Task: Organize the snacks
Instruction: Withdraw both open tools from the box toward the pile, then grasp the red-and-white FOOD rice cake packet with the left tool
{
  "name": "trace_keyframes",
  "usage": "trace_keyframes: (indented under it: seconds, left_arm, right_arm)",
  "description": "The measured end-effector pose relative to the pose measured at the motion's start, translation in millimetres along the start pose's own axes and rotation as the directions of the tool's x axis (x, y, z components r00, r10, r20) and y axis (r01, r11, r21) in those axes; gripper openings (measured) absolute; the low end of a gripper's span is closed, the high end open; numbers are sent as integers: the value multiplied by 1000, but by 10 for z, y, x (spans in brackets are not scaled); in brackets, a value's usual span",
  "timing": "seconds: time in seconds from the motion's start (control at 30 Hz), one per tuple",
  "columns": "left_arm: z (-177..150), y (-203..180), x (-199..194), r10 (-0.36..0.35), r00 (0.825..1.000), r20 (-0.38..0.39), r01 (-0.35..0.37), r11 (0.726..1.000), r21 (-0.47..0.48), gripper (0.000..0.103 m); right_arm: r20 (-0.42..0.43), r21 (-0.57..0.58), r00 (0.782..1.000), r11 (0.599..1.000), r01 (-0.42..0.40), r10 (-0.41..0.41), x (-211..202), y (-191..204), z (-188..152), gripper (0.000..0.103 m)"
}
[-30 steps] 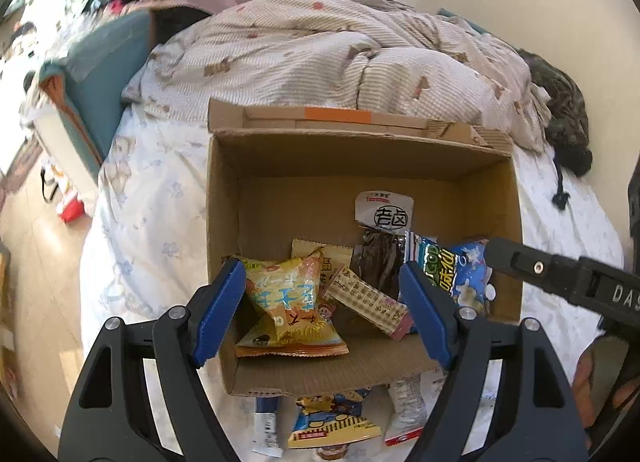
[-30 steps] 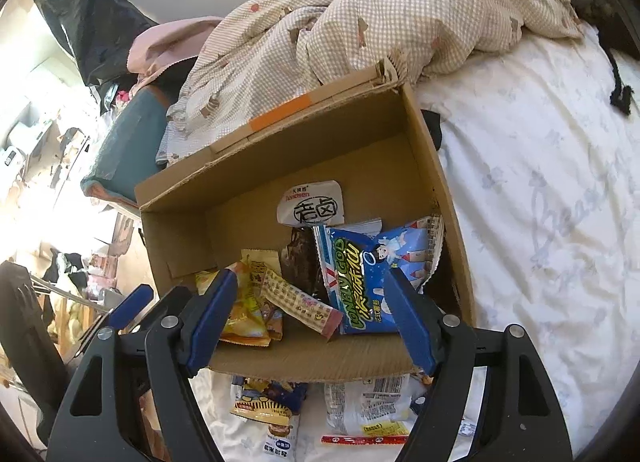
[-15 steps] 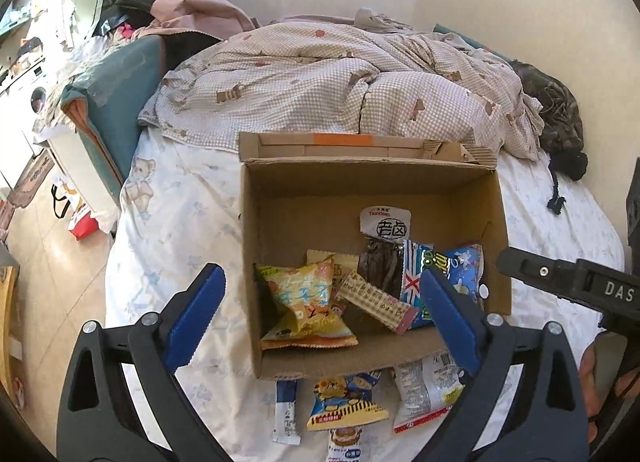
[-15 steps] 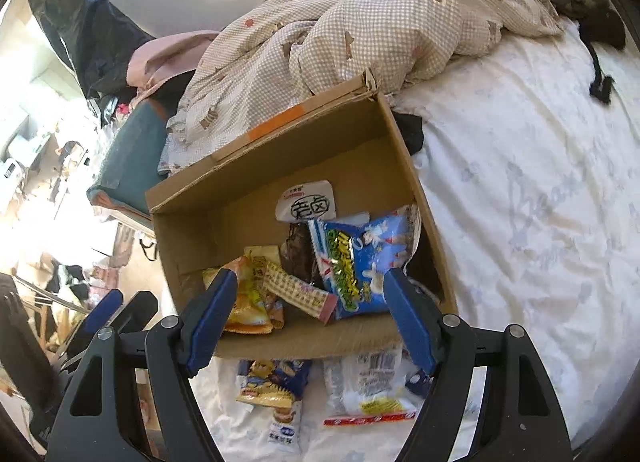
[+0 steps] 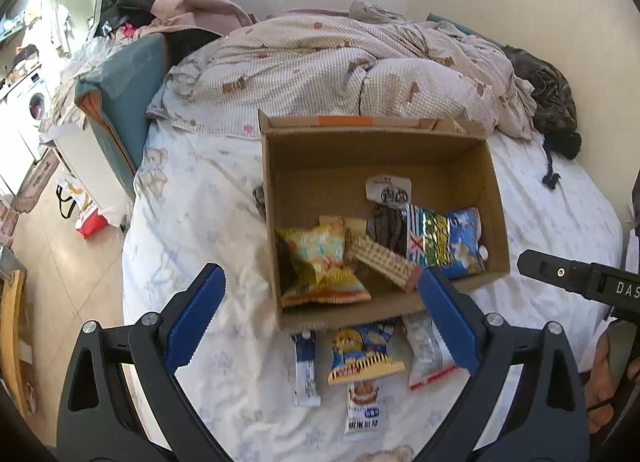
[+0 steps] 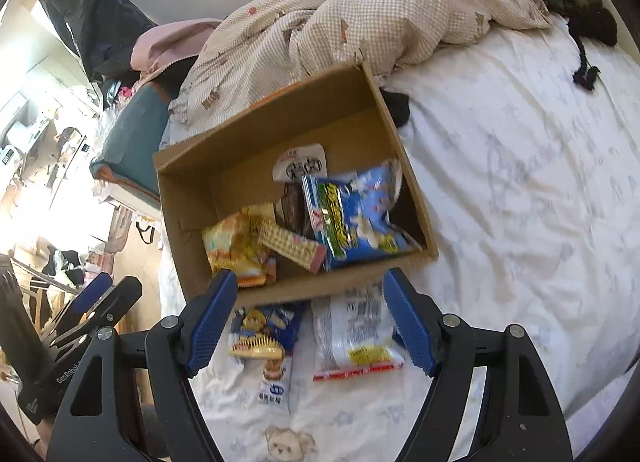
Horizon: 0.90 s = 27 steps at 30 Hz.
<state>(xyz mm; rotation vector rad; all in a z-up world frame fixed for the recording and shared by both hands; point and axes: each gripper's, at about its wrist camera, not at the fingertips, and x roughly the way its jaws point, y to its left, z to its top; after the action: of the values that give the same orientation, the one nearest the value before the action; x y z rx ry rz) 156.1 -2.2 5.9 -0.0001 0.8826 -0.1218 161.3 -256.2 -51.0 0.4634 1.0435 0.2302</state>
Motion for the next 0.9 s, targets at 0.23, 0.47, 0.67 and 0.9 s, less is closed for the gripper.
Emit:
trace_keyframes:
  seconds: [0.23, 0.47, 0.67, 0.9]
  left_arm:
    - [-213, 51, -66, 5, 999, -36, -6, 1000, -21, 96]
    - [-449, 96, -66, 3, 996, -89, -8, 998, -56, 96]
    - [-626, 144, 47, 23, 988, -154, -37, 995, -87, 96]
    - [-779, 191, 317, 53, 966, -251, -82, 991, -104, 96]
  right_arm:
    - [-28, -5, 1000, 1000, 11, -11, -51, -32, -218, 78]
    - [-50, -15, 998, 1000, 25, -26, -83, -40, -412, 78]
    - [-76, 14, 997, 1000, 26, -25, -48, -124, -527, 78]
    - [-89, 148, 996, 989, 25, -12, 52, -463, -503, 78]
